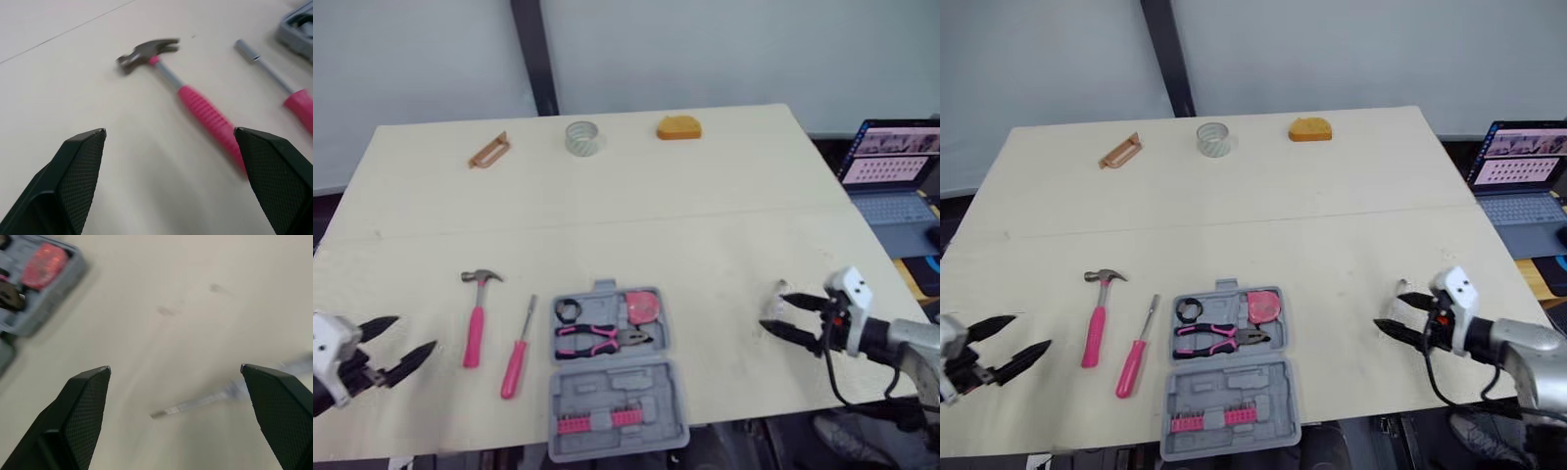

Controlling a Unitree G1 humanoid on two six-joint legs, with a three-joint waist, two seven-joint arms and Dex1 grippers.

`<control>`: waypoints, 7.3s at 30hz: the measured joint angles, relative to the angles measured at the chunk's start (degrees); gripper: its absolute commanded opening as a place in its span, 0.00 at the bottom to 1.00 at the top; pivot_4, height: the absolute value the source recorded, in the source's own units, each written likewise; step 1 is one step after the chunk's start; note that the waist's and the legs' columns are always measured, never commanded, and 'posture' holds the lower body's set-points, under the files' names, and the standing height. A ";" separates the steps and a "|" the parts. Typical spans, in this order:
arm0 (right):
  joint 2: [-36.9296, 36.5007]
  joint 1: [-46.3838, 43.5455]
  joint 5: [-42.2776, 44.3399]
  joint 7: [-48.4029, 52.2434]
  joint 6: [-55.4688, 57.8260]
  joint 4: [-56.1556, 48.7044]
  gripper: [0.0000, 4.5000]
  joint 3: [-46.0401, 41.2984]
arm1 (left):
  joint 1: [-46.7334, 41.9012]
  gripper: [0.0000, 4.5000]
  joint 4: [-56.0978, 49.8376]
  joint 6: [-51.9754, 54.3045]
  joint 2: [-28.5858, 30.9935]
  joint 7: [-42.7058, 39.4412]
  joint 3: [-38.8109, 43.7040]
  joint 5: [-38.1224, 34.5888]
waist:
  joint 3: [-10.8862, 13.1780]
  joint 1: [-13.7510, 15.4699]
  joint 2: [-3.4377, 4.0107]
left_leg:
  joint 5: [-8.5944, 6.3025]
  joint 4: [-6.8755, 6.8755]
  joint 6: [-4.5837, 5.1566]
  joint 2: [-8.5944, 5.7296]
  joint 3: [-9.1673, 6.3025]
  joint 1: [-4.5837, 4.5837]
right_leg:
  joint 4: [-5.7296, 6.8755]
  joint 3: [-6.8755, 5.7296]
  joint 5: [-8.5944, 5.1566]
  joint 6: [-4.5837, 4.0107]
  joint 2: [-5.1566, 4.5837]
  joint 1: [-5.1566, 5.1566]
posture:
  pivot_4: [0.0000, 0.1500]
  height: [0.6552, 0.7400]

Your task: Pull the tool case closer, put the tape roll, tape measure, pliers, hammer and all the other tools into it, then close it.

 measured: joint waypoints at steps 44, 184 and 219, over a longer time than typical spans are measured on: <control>1.28 -2.95 -0.47 -6.39 -7.74 13.18 1.00 -4.47 | -3.32 1.00 6.80 -4.26 -1.24 2.54 -1.76 1.33 | 0.32 0.58 0.20 | 0.75 -0.71 0.20 -1.16 -2.00 0.23 | -0.69 -3.16 0.15 0.26 -1.68 1.82 | 1.00 1.00; 9.70 -16.83 -12.04 -6.77 9.49 -12.69 0.02 33.29 | -30.33 0.00 -10.36 12.75 -10.54 2.36 -46.21 17.19 | 0.35 2.47 0.18 | 0.73 -0.01 0.22 -1.14 -1.83 -0.35 | -0.37 -2.91 0.27 0.24 -1.61 1.23 | 1.00 1.00; 9.37 -15.76 -11.40 -6.96 9.28 -12.91 0.02 32.77 | -30.36 0.00 -10.68 13.32 -10.38 2.47 -46.17 17.09 | 0.35 2.57 0.18 | 0.73 -0.01 0.22 -1.13 -1.83 -0.37 | -0.38 -2.91 0.27 0.24 -1.61 1.21 | 1.00 1.00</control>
